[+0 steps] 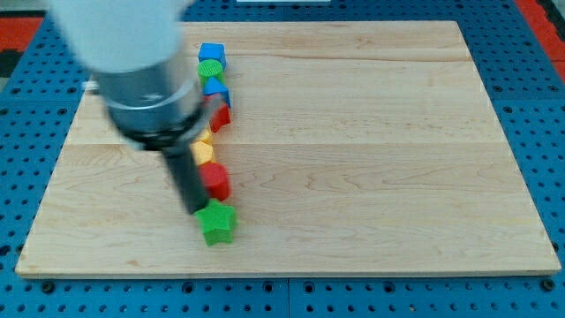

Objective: Move the red circle to the right side

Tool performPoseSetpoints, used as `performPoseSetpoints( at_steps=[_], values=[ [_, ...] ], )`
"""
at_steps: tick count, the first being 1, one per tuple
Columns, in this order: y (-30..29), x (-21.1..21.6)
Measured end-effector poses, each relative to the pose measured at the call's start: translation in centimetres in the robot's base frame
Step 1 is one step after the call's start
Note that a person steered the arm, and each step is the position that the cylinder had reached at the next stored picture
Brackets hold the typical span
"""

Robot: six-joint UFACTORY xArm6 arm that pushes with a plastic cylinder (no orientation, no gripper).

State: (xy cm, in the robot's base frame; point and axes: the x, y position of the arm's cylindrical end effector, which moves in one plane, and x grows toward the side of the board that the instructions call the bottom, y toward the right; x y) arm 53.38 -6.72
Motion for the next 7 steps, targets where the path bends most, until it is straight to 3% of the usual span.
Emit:
performPoseSetpoints(
  at_steps=[1, 3, 4, 6, 7],
  values=[
    [7.2, 0.5],
    [-8.6, -0.3],
    [-7.1, -2.8],
    [12.7, -4.5],
    [15.0, -4.8]
  ],
)
